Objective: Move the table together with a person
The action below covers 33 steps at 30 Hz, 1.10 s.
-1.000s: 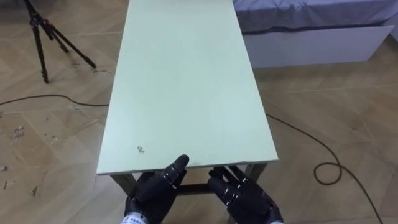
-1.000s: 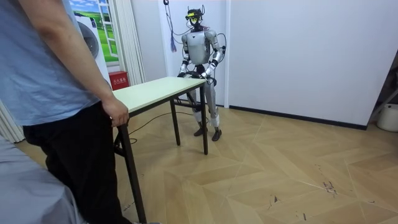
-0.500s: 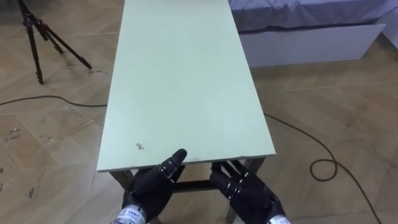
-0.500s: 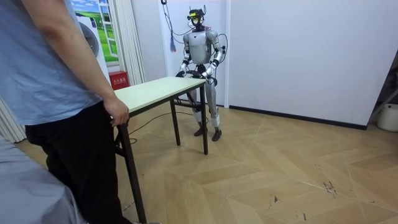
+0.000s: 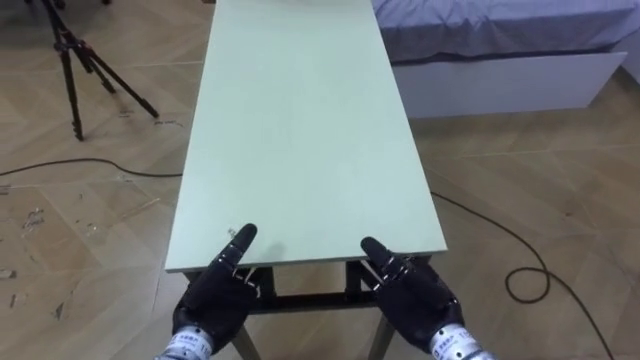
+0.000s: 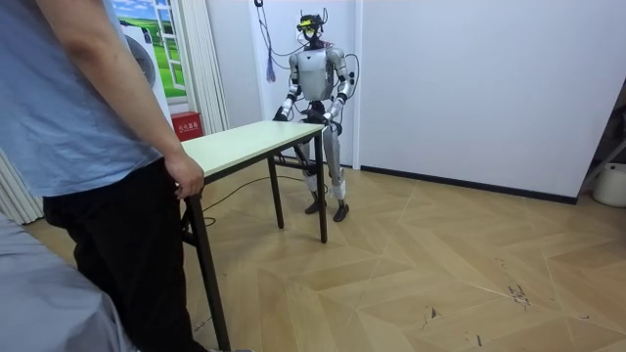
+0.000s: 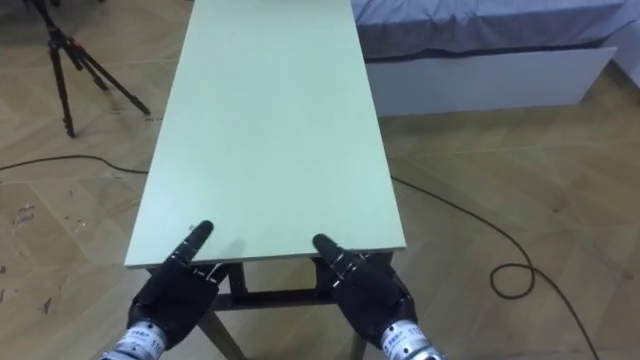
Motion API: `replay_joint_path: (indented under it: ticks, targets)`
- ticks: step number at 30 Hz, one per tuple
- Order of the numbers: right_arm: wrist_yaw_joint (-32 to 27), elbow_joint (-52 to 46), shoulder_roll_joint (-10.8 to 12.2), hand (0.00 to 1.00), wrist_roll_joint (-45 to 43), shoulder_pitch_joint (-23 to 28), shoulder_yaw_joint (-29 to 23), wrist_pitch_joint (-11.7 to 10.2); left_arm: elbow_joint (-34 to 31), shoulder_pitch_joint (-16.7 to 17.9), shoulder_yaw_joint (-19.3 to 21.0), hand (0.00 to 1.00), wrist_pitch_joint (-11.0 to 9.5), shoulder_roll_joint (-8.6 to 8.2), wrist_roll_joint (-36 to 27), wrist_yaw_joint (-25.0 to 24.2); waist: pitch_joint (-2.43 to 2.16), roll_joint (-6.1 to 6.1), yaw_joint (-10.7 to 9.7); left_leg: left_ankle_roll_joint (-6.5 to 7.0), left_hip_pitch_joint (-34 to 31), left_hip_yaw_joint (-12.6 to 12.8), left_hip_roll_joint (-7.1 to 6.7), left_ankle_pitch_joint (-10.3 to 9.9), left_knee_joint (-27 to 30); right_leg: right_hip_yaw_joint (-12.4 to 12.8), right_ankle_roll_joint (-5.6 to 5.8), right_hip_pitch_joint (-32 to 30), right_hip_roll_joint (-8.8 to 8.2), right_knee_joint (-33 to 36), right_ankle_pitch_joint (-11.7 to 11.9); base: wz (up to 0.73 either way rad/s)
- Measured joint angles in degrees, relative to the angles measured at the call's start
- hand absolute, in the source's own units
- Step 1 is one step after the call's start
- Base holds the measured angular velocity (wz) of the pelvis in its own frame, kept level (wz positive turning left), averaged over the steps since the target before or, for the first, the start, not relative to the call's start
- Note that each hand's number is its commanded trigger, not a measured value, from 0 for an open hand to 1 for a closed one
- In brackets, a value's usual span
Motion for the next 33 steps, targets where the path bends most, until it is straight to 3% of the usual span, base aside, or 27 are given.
replay_joint_path:
  ticks: [2,16,23,26,32,33]
  targets:
    - [-1.51,-0.89,0.02,0.0,2.47,-0.06,0.05,0.16,0.32,-0.53,0.02,0.0,0.19,-0.22,-0.25,0.46,0.13,0.29,0.04,0.0,-0.17,0.05,-0.03,0.0,0.18,0.01,0.01,-0.13,-0.03,-0.31,-0.01,0.0]
    - [-5.15,-2.63,0.22,0.0,7.24,-0.06,-0.06,1.44,0.75,-0.62,1.28,0.0,0.62,-1.91,-2.58,1.07,-0.07,0.57,-0.02,0.0,-0.42,0.01,-0.05,0.01,0.5,-0.02,-0.02,-0.08,-0.03,-0.08,0.01,0.0]
    - [-6.87,-3.7,0.71,0.0,10.31,-0.05,-1.59,3.82,0.75,-0.68,2.92,0.0,2.24,-2.92,-4.67,1.51,-0.35,0.85,-0.11,0.0,-0.79,0.12,-0.05,0.02,0.55,0.1,-0.05,-0.69,-0.05,0.21,0.02,0.0]
    - [-7.46,-3.71,1.9,0.0,10.58,-0.05,-2.21,3.82,0.75,-0.7,4.4,0.0,2.49,-4.21,-4.71,1.97,-0.38,0.89,-0.08,0.01,-0.75,0.14,-0.05,0.02,0.55,0.27,-0.06,-0.76,-0.04,0.29,0.03,0.0]
    - [-8.34,-3.98,2.21,0.0,11.8,-0.06,-2.38,3.79,0.75,-0.92,4.58,0.0,2.62,-4.48,-4.69,2.81,-0.42,1.02,-0.13,0.01,-0.79,0.14,-0.06,0.01,0.57,0.26,-0.06,-0.81,-0.06,0.0,0.03,0.0]
    - [-8.55,-4.1,2.22,0.0,11.8,-0.06,-2.38,3.79,0.75,-0.94,4.58,0.44,2.62,-4.48,-4.69,2.88,-0.42,1.05,-0.13,0.01,-0.8,0.12,-0.05,0.01,0.57,0.25,-0.07,-0.81,-0.06,-0.02,0.03,0.0]
